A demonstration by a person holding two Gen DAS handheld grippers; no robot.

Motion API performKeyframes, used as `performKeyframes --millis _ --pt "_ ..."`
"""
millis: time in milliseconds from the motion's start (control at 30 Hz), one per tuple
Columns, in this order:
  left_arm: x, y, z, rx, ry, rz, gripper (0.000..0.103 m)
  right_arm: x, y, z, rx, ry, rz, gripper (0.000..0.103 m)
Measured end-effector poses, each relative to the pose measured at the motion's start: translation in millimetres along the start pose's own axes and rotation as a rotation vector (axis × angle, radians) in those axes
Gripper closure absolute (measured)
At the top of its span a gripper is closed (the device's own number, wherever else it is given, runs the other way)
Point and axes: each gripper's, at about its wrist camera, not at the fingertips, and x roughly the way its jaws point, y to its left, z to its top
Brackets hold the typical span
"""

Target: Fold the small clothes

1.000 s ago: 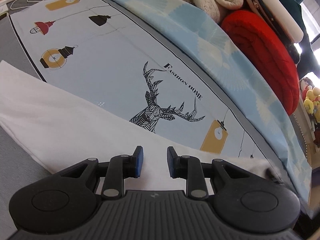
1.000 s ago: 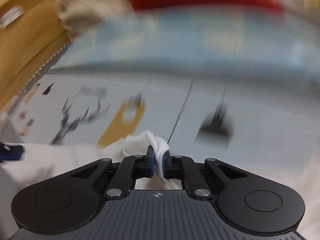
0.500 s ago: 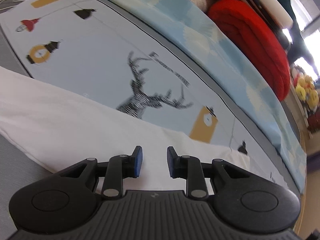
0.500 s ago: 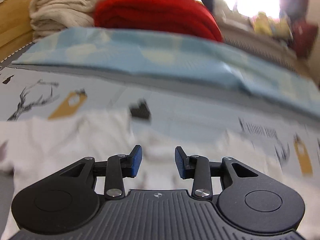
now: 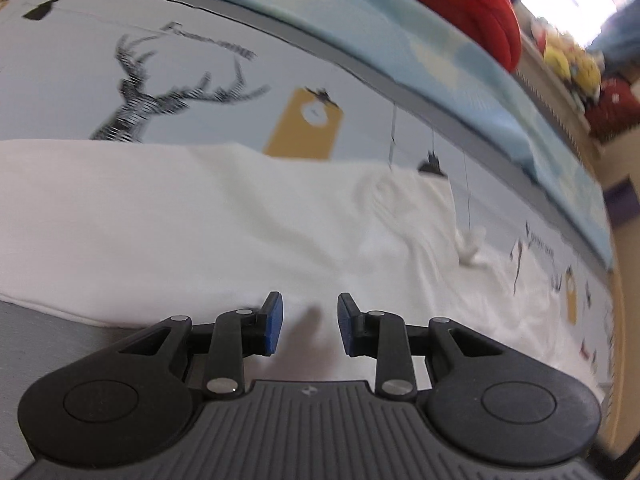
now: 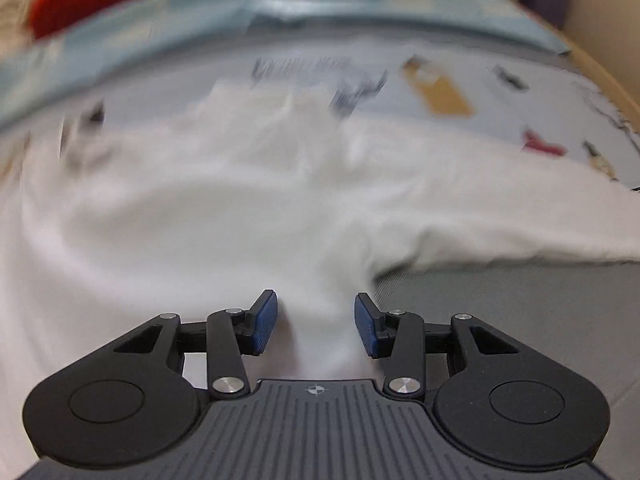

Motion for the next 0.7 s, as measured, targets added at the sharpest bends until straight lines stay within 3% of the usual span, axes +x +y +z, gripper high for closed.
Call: performKeyframes --millis 133,267,333,500,700 --pt "17.3 -11.0 -8.0 0.006 0.026 0.016 0.069 -13.6 -54.4 22.5 0.179 -0.102 -0.022 0.059" --pt "40.4 -8.4 -15.1 -0.042 0.088 0.090 0.061 -5.4 -125.7 27.8 0.411 -0.127 -0.135 0.058" --pt "41.4 -10.4 -15.9 -0.037 0.078 0.110 0.060 -0.6 -168.0 21.0 0.552 -0.112 -0.205 0.057" --pt "32.8 -28.8 -12.8 0.005 0.007 0.135 0.060 9.3 -240.6 -0.6 0.739 -0.107 -0.301 0.057" --pt "36.2 -48.0 -16.6 0.043 0.005 0.128 0.060 19.9 -305.4 -16.6 0.930 -0.167 -0.230 0.057"
